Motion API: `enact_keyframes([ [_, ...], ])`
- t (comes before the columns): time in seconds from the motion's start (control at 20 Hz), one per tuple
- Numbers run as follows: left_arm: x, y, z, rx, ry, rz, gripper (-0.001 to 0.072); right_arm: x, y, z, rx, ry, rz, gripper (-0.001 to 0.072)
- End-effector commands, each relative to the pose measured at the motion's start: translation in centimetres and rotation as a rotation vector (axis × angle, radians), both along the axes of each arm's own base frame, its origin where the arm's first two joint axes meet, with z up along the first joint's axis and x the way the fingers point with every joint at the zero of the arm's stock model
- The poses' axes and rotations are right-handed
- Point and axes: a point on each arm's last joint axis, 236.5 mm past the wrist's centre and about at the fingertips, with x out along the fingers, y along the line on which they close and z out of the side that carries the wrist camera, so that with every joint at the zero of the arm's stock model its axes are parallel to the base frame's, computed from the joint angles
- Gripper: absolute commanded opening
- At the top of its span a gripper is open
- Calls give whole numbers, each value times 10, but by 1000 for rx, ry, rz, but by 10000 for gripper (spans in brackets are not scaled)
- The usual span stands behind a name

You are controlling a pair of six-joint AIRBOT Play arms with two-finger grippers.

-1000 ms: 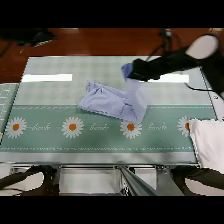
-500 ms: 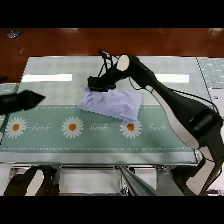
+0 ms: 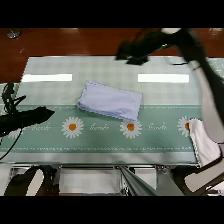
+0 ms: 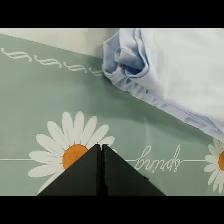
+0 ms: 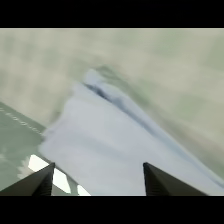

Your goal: Fold the shirts.

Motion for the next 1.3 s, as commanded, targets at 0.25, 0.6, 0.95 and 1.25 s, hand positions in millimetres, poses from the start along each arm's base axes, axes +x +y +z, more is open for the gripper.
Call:
enact_keyframes([
  [0.25, 7, -5, 5, -51, -26, 30, 22, -146, -139, -152, 90, 285, -695, 614],
  [0.6, 9, -4, 7, -47, -40, 30, 23, -144, -38, -203, 248, 438, -468, 614],
  [0.95, 9, -5, 6, -49, -36, 27, 22, -114, 23, -222, 251, 566, -186, 83],
  [1.25, 9, -4, 6, -49, -37, 28, 22, -25, 5, -79, 96, 109, -39, 17],
])
